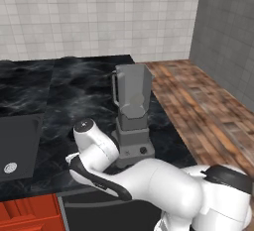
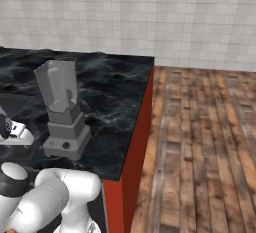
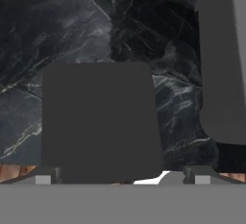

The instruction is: Open the blender lid, put the orange in the blender, close the lid, and start the blender.

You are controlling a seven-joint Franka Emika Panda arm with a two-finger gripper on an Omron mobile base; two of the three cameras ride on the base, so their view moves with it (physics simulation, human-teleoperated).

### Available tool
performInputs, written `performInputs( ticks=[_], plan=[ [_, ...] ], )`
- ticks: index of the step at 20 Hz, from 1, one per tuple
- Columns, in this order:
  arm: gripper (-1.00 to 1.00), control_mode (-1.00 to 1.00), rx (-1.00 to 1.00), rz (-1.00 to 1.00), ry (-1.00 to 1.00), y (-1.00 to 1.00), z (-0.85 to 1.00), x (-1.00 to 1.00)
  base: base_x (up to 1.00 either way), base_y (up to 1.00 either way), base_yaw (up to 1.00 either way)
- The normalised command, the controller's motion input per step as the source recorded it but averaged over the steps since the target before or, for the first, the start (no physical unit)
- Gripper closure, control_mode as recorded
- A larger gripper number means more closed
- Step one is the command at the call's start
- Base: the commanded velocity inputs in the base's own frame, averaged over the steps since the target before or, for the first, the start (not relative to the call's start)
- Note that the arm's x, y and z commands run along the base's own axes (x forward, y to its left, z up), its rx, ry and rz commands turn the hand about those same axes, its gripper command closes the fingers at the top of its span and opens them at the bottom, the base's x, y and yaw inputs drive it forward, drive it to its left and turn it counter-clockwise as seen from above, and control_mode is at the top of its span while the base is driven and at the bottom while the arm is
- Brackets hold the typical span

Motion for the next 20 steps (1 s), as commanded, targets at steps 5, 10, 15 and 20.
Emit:
performInputs(
  ticks=[5, 10, 15, 20],
  plan=[
    [-1.0, -1.0, 0.0, 0.0, 0.0, 0.0, -0.17, 0.0, 0.0, 0.0, 0.0],
    [-1.0, -1.0, 0.0, 0.01, 0.0, 0.0, -0.22, 0.07, 0.0, 0.0, 0.0],
    [-1.0, -1.0, 0.0, 0.0, 0.0, 0.06, -0.09, 0.11, 0.0, 0.0, 0.0],
    [-1.0, -1.0, 0.0, 0.0, 0.0, 0.1, -0.07, 0.14, 0.0, 0.0, 0.0]
  ],
)
